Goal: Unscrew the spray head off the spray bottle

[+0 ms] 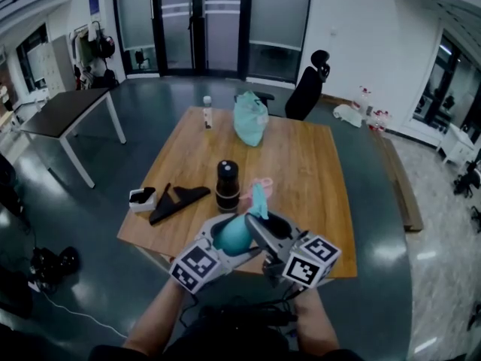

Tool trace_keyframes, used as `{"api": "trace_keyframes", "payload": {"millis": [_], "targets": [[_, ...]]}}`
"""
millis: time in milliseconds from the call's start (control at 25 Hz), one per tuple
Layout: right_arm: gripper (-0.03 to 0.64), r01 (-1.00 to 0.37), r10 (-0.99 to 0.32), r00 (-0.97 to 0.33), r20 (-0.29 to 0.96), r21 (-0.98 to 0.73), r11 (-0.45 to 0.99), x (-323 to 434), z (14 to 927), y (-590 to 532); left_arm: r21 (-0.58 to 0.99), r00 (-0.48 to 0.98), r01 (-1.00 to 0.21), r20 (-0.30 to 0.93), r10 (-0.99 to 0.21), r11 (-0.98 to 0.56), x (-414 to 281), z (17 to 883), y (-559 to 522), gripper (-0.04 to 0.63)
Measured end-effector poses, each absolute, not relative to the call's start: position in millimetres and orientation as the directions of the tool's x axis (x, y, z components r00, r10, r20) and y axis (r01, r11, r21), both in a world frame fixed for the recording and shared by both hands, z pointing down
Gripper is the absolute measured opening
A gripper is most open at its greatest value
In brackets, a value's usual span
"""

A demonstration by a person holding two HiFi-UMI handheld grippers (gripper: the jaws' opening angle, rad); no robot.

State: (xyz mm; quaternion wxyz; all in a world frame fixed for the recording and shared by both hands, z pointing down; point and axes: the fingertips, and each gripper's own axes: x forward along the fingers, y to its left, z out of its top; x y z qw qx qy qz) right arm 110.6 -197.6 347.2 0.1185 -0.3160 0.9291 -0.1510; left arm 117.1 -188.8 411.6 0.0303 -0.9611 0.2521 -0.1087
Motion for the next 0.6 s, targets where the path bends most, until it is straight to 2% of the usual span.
{"api": "trace_keyframes", "payload": {"millis": [280,440,600], "targets": [[0.138,-0.469,-0.532,-0.830,-0.170,-0.305,0.829,101,336,-190,-0.034,0.928,-0.347,0.137,-0.348,-0.937,112,400,-179,0.419],[0.138,-0.382,-0.434,-0.877,-0.205,-0.252,0.889,93,325,-179,-0.004,0.966,-0.241,0.092,-0.240,-0.971,106,390,-167,0.419],[0.138,-0.303,-0.344,-0.909,-0.234,-0.194,0.933,83,314,-168,0.005,0.982,-0.183,0.048,-0.183,-0.983,98,378,-158,0.419]]}}
